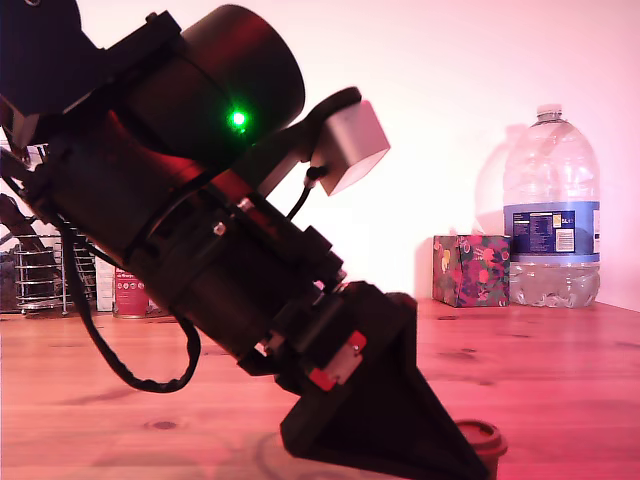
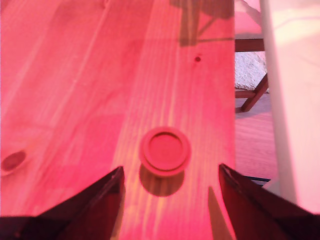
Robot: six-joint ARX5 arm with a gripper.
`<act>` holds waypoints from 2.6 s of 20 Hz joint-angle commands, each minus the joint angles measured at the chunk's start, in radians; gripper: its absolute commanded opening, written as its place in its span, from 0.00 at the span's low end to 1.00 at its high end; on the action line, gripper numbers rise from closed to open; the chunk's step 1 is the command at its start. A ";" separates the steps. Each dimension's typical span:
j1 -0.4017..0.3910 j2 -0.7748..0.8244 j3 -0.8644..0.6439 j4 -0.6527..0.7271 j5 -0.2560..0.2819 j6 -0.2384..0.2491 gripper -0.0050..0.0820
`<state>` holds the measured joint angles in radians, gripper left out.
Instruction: Pick up the coffee capsules from the table one by one and drop them inside the nearest coffee cup
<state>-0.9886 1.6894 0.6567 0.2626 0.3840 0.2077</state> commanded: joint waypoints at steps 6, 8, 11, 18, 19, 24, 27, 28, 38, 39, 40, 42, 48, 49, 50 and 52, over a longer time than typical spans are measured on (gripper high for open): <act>-0.016 0.007 0.000 0.031 0.000 0.013 0.67; -0.016 0.007 0.000 0.031 0.000 0.022 0.67; -0.022 0.033 0.027 0.008 -0.002 0.029 0.67; -0.041 0.140 0.147 -0.122 -0.026 0.065 0.67; -0.042 0.146 0.156 -0.134 -0.026 0.070 0.67; -0.042 0.150 0.160 -0.142 -0.026 0.070 0.59; -0.042 0.150 0.160 -0.142 -0.026 0.070 0.37; -0.042 0.150 0.160 -0.138 -0.026 0.071 0.34; -0.022 0.146 0.160 -0.116 -0.020 0.059 0.20; -0.014 0.143 0.160 -0.103 -0.018 0.055 0.20; -0.010 0.140 0.160 -0.092 -0.018 0.029 0.20; 0.003 0.134 0.161 -0.068 -0.019 -0.006 0.20; 0.089 0.048 0.161 -0.046 -0.049 -0.070 0.20; 0.106 0.024 0.161 -0.046 -0.063 -0.071 0.20; 0.130 -0.002 0.161 -0.047 -0.066 -0.074 0.20; 0.173 -0.047 0.161 -0.047 -0.072 -0.078 0.20</act>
<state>-0.8227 1.6409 0.8211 0.2104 0.3126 0.1360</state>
